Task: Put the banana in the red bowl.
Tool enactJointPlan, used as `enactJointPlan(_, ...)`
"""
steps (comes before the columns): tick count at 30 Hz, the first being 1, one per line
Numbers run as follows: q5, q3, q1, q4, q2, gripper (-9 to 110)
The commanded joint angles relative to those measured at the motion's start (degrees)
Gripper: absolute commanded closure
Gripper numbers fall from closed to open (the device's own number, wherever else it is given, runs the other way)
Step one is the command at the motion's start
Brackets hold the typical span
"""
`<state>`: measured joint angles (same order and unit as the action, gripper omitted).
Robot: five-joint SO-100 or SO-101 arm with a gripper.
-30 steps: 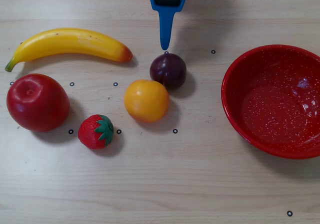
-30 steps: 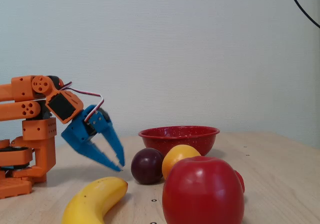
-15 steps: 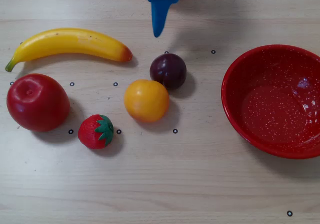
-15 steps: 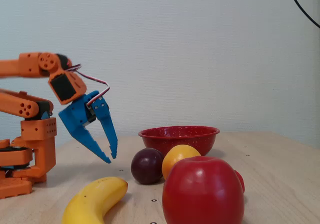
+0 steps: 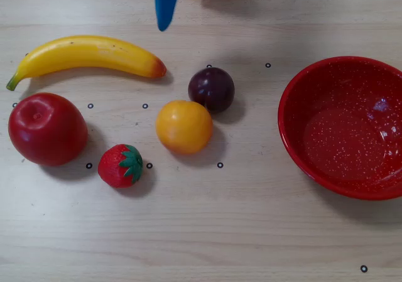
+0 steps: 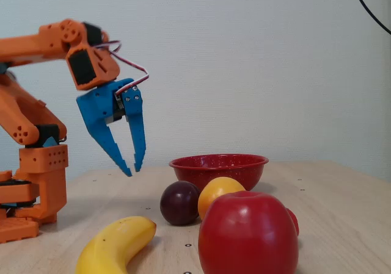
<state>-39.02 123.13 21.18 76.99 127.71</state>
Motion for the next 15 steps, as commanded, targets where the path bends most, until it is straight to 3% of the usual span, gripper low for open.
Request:
enactJointPlan(1,-2.37,-10.55,2.29,2.90,-2.72,101)
enactJointPlan(7,-4.39,-22.94,7.91,8.53,-15.12,101)
enactJointPlan(15,-8.96,-34.63,15.82,11.78,-29.53,89)
